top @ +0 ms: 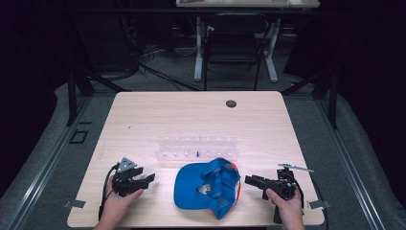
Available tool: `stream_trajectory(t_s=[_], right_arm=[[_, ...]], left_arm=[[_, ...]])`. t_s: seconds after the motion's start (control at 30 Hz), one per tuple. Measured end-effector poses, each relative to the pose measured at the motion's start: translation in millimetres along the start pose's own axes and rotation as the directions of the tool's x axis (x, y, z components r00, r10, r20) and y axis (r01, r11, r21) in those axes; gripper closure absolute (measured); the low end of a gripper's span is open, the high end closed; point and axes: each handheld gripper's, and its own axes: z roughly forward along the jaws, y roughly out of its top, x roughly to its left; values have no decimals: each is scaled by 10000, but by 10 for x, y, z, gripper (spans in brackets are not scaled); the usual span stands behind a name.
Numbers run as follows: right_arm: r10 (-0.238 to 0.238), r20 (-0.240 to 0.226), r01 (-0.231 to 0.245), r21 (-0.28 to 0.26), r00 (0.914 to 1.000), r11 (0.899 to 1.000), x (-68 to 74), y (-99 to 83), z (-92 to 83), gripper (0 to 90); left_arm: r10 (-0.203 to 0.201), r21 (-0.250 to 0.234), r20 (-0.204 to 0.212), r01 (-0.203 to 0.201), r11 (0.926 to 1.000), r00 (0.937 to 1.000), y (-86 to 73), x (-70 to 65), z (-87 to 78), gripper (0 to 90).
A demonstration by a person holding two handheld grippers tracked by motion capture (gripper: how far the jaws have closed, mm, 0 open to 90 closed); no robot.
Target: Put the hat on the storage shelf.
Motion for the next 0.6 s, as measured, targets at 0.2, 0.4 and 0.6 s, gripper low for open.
stream_trajectory(t_s=[0.2, 0.4, 0.6], right_arm=[[-132, -246, 138, 246, 9996, 9996, 133, 44, 15, 496], [-356, -394, 387, 821, 9986, 9959, 258, 89, 84, 498], [-366, -400, 418, 1380, 9985, 9895, 306, 108, 165, 502]], left_arm=[[5, -43, 8, -5, 10000, 10000, 3, 1, -8, 401], [67, -2, -8, -67, 10000, 10000, 3, -4, -11, 401], [102, 8, 100, -102, 9999, 9999, 6, -13, -14, 401]])
